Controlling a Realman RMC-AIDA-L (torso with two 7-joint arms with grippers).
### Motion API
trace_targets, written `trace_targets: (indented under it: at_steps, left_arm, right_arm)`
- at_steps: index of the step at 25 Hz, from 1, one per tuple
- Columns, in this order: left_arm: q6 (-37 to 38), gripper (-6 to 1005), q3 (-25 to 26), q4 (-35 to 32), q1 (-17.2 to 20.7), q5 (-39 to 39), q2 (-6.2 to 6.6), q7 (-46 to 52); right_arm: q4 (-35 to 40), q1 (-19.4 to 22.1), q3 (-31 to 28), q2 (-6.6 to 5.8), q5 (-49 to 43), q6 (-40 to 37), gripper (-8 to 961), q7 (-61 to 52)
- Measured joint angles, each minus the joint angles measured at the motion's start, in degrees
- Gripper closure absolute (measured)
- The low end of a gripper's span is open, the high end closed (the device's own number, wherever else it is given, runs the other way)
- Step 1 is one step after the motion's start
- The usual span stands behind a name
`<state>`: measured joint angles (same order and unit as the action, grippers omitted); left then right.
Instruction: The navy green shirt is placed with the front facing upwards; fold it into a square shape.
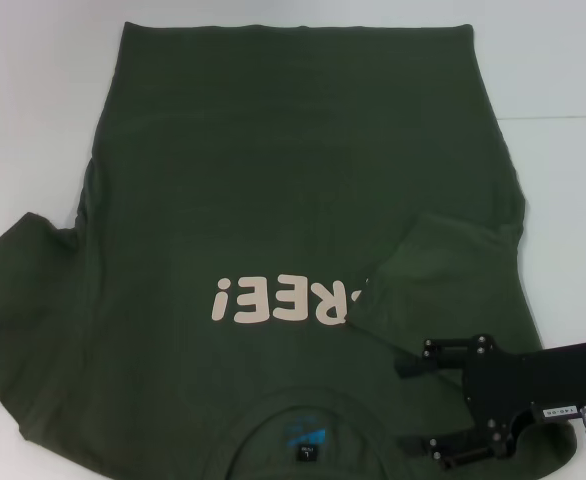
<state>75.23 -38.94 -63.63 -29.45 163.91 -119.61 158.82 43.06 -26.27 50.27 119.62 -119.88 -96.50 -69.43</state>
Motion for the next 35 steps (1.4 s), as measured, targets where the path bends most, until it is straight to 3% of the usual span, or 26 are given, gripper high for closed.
trace_targets:
  at_steps: [25,34,35]
  left_arm:
    - [-0.09,199,-0.27,0.79,0.10,0.00,-0.03,-0.62]
    - [0.16,208,-4.04,0.83,-0.14,0.00,-0.37,-1.88]
    - [0.16,252,-4.54,0.82,-0.20,0.00,-0.42,-2.00]
  right_arm:
    - [0.00,0.00,0.00,0.00,0.00,-0.10,86,0.00]
    - [0.00,0.00,0.00,0.00,0.00,-0.25,86,-0.02]
    - [0.00,0.00,0.00,0.00,0.00,-0.28,86,-0.04]
